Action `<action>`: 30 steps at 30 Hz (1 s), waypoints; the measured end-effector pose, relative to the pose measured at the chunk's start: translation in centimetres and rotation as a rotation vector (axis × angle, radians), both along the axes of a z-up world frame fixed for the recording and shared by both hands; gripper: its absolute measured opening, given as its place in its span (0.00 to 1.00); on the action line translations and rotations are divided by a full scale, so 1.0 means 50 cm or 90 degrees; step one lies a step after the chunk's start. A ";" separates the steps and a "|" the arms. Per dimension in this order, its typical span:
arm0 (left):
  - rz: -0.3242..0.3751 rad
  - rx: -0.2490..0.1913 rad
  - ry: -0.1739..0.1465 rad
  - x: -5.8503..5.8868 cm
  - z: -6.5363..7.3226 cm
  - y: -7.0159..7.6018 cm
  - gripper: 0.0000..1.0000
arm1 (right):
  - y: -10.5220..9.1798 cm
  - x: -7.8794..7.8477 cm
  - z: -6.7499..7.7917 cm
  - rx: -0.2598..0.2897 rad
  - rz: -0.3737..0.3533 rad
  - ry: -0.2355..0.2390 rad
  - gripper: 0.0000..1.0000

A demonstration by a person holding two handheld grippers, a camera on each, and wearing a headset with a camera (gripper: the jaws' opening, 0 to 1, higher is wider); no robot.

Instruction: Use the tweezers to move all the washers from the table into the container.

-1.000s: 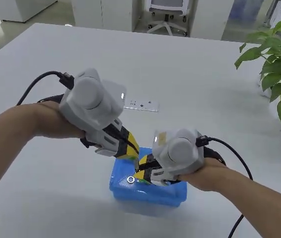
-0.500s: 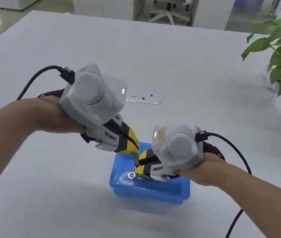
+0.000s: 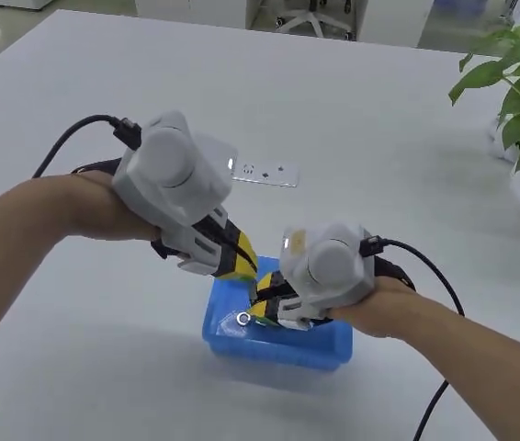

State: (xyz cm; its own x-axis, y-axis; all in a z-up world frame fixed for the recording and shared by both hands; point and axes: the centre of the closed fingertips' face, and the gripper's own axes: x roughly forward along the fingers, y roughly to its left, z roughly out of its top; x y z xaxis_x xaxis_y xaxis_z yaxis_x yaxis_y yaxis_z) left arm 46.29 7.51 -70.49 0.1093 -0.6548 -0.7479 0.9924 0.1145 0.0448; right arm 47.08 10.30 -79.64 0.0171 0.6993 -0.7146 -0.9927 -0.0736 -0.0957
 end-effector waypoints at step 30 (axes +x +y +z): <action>0.001 0.001 -0.038 -0.039 0.086 -0.014 0.05 | -0.015 -0.035 0.086 0.020 -0.015 -0.028 0.12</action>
